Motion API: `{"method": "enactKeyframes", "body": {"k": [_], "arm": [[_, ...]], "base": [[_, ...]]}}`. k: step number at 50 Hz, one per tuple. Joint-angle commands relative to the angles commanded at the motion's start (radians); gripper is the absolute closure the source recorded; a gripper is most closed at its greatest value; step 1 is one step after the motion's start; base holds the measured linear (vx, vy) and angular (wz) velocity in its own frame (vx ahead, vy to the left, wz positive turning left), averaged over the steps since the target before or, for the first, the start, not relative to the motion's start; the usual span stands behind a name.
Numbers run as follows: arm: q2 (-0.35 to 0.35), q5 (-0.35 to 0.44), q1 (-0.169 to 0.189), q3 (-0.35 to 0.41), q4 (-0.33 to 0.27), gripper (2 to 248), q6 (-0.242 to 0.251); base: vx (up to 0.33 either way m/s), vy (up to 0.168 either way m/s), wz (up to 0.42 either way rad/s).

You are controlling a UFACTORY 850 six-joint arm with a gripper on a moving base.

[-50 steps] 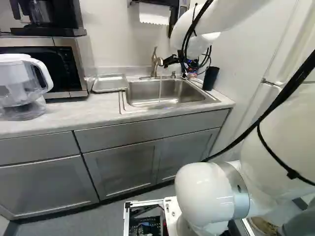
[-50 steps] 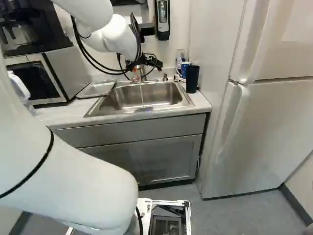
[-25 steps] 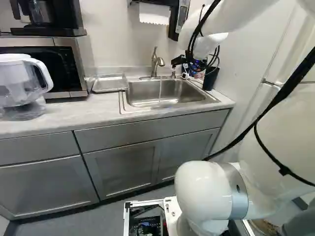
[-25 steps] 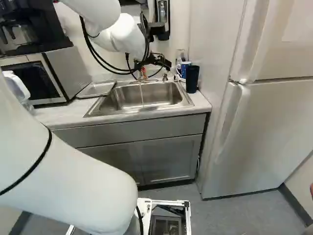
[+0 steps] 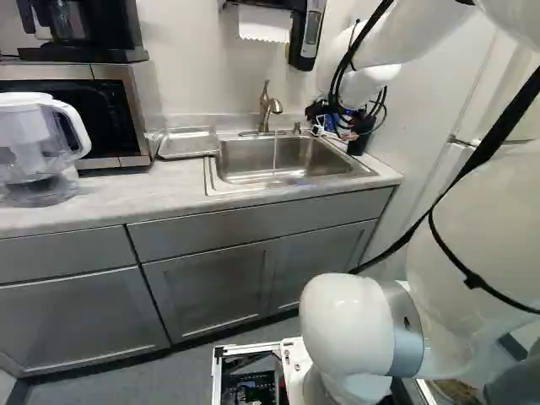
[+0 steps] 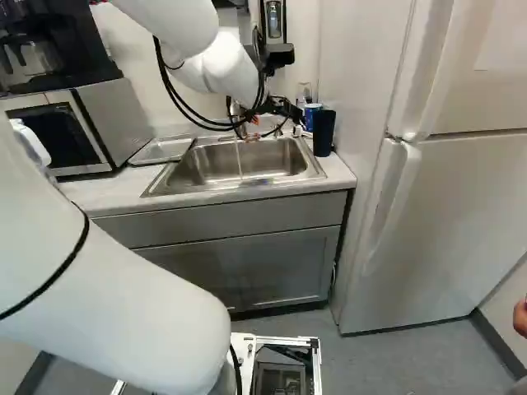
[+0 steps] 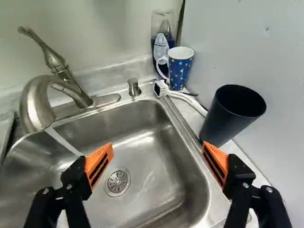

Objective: Rinse the cup and place it in the tray

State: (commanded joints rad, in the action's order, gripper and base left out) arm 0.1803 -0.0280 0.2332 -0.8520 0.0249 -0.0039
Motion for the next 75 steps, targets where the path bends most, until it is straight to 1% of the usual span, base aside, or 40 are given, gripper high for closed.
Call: {"method": "enactKeyframes", "body": {"k": [19,41,58,64,75], "arm": [[-0.030,0.043,0.038,0.015,0.055,3,0.000],[-0.083,0.121,0.082,0.014,0.153,3,0.000],[-0.115,0.198,0.084,0.022,0.238,3,0.000],[-0.125,0.226,0.084,0.025,0.269,3,0.032],[-0.146,0.277,0.084,0.030,0.325,3,0.139]], "base": [[0.000,0.000,0.000],[0.000,0.000,0.000],[0.000,0.000,0.000],[0.000,0.000,0.000],[0.000,0.000,0.000]]}}
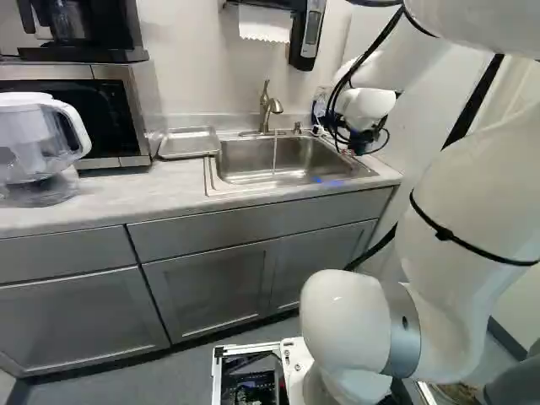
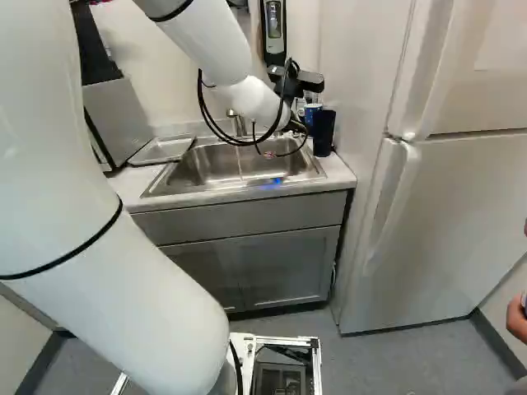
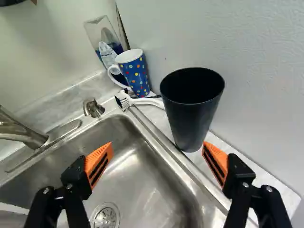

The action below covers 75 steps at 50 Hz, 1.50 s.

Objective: Rinse the cup and place it in the tray

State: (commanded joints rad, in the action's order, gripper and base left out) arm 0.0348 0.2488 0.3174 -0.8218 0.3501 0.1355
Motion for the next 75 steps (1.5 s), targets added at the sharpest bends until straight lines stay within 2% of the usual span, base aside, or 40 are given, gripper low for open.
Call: {"method": "enactKeyframes", "body": {"k": [30,49,75], "arm": [[-0.055,0.137,0.000,0.013,0.155,3,0.313],[-0.068,0.213,0.000,0.015,0.251,3,0.313],[-0.071,0.213,-0.001,0.012,0.253,3,0.313]], "base": [[0.000,0.000,0.000],[0.000,0.000,0.000],[0.000,0.000,0.000]]}}
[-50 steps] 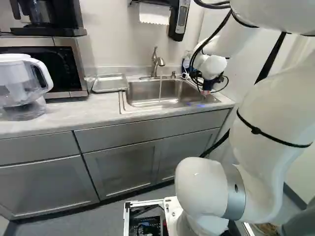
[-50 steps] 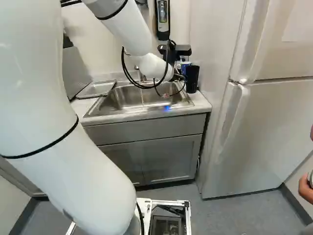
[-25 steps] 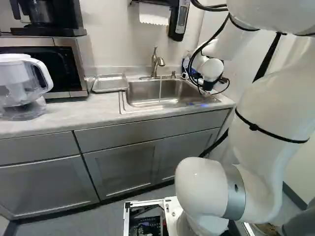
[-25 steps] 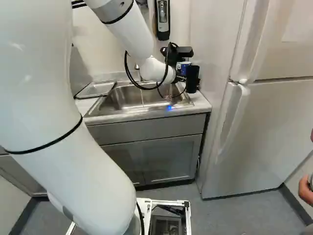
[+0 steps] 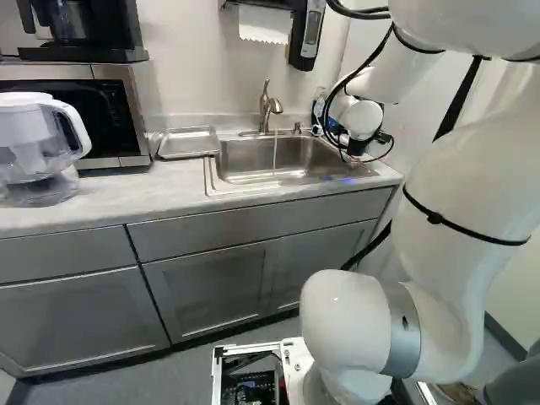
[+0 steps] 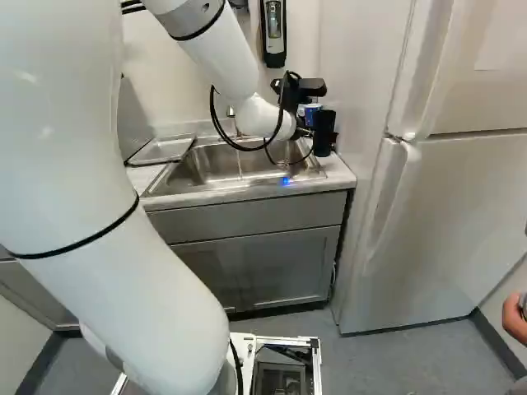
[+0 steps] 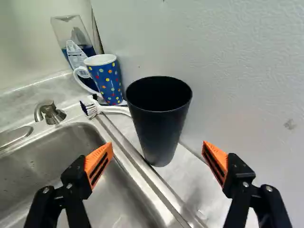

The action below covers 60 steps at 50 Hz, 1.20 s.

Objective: Rinse the cup and place it in the tray

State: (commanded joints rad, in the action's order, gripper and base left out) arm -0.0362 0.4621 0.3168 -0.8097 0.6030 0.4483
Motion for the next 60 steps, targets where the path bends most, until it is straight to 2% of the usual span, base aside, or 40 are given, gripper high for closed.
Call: {"method": "enactKeyframes", "body": {"k": [60], "arm": [[-0.087,0.000,0.006,-0.091,0.000,3,0.000]], "base": [[0.000,0.000,0.000]]}}
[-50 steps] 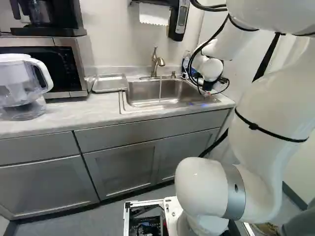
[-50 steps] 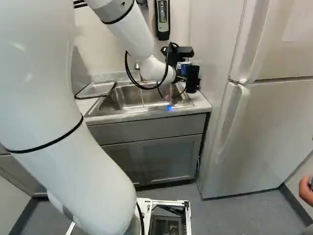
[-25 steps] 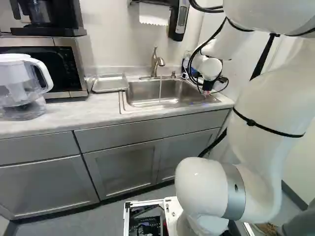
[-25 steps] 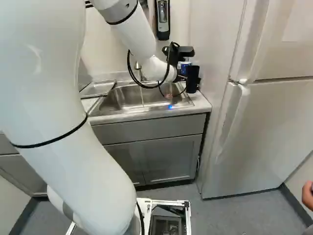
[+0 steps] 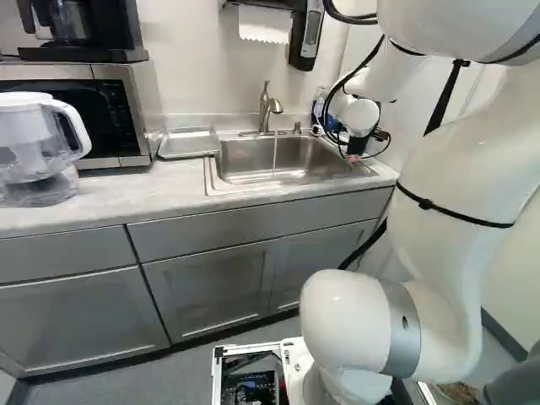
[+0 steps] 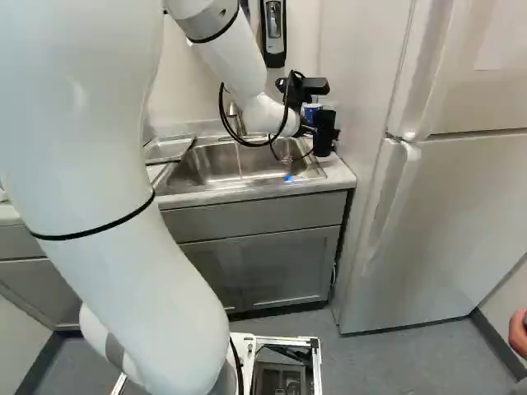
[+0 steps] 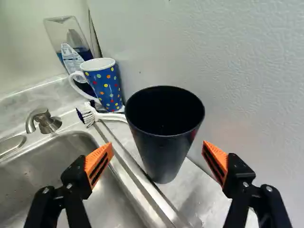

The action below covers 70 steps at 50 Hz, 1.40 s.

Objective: Rinse the cup and place it in the tray

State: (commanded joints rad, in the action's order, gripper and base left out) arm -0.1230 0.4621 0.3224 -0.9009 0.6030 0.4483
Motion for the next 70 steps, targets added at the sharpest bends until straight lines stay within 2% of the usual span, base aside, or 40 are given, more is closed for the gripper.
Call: {"method": "enactKeyframes", "body": {"k": [69,70], "arm": [[-0.013,0.000,0.003,-0.014,0.000,3,0.000],[-0.013,0.000,0.003,-0.014,0.000,8,0.000]], "base": [[0.000,0.000,0.000],[0.000,0.000,0.000]]}}
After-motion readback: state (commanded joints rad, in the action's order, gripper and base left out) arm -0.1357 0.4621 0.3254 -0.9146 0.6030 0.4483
